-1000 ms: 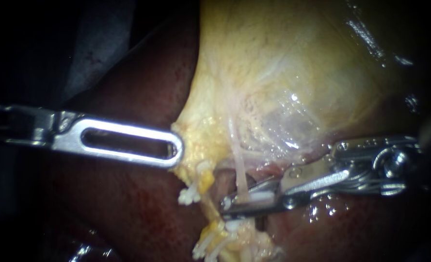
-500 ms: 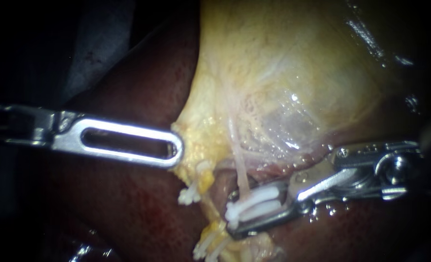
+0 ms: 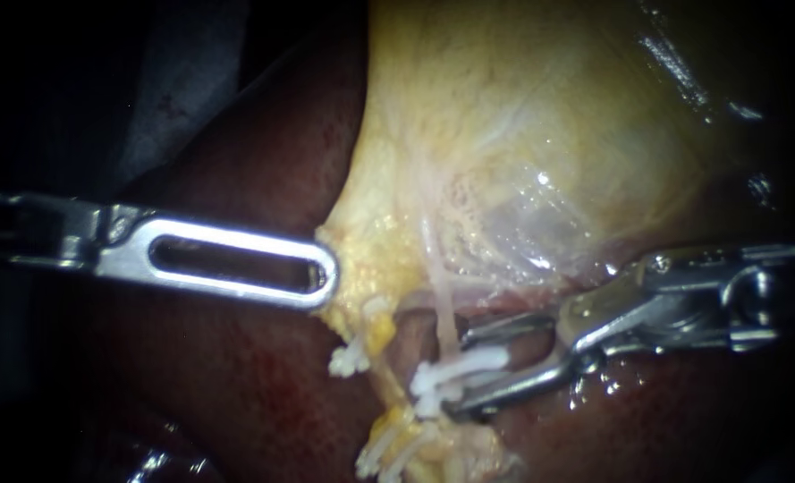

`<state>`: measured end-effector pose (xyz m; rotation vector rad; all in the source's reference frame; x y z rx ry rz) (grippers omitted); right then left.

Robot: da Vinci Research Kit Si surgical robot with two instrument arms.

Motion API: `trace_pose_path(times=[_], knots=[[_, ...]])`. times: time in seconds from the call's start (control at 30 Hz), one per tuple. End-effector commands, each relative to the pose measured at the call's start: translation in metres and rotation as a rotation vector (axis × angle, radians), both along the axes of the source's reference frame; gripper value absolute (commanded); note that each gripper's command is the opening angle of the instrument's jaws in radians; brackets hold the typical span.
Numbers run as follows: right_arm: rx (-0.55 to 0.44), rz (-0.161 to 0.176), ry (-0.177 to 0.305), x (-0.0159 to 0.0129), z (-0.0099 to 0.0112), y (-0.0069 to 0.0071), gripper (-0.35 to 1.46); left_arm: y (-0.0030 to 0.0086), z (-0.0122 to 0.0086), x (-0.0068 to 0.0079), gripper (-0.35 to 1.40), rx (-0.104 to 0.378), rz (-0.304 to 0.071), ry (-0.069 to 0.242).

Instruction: Going back second clip right tube

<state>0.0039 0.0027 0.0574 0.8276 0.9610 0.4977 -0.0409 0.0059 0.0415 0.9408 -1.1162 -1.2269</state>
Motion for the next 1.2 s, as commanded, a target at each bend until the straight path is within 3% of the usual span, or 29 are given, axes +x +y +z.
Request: trace_pose_path(times=[0.03, 0.33, 0.77, 0.97, 1.2], knots=[[-0.008, 0.001, 0.002, -0.0003, -0.0002, 0.0004, 0.48, 0.0000, 0.0000, 0.0000, -0.35, 0.000, 0.000, 0.000], [-0.021, 0.016, 0.002, -0.0027, -0.0020, 0.0020, 0.48, 0.0000, 0.0000, 0.0000, -0.35, 0.000, 0.000, 0.000], [-0.172, 0.059, 0.031, -0.0076, -0.0063, 0.0071, 0.55, 0.0002, 0.0004, 0.0002, -0.35, -0.001, 0.000, 0.000], [-0.208, 0.083, 0.028, -0.0076, -0.0065, 0.0072, 0.60, 0.0003, 0.0007, 0.0003, -0.35, -0.001, 0.001, 0.000], [-0.209, 0.077, 0.038, -0.0074, -0.0065, 0.0069, 0.60, 0.0005, 0.0012, 0.0003, -0.35, -0.003, 0.001, 0.001]])
